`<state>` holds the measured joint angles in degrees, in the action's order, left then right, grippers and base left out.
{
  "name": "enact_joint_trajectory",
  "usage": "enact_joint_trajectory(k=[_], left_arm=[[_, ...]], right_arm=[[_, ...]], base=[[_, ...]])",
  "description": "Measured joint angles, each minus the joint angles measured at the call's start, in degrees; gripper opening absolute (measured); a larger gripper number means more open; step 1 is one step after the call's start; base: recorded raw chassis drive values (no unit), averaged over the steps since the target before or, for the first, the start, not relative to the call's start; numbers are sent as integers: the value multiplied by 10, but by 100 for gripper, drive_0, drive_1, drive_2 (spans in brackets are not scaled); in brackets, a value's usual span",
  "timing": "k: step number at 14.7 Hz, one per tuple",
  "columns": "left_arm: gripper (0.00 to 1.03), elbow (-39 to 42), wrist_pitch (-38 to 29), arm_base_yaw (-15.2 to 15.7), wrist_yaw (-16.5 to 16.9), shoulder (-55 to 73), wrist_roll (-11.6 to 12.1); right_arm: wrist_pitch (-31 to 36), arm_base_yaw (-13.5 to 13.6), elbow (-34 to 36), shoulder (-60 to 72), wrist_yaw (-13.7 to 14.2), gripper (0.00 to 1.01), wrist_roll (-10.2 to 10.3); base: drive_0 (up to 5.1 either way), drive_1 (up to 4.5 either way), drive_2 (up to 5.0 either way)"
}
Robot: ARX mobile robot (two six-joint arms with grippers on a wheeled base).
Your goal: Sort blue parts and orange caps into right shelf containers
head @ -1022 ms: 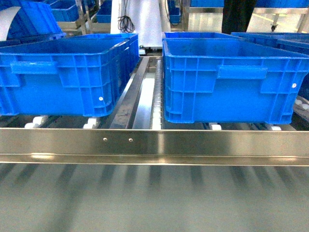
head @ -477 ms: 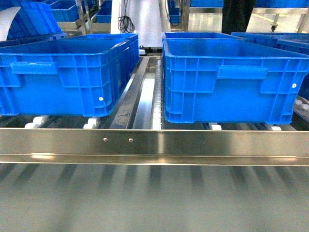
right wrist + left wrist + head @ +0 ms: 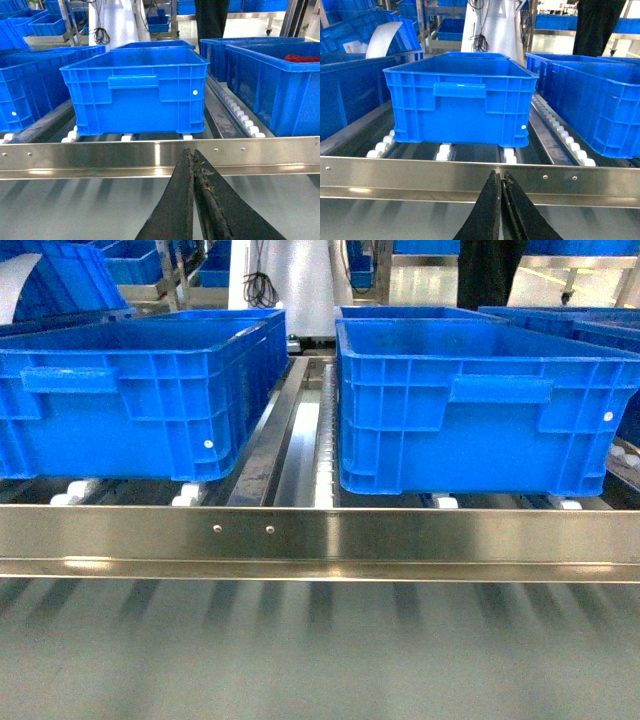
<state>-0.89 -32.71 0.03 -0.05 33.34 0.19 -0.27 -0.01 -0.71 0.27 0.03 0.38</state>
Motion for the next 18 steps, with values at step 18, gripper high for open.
enact_joint_trajectory(k=[18], left_arm=[[2, 0, 333, 0, 1, -328, 0]], right_arm=[[-1, 0, 0, 0, 1, 2, 0]], base=[[0, 0, 0]])
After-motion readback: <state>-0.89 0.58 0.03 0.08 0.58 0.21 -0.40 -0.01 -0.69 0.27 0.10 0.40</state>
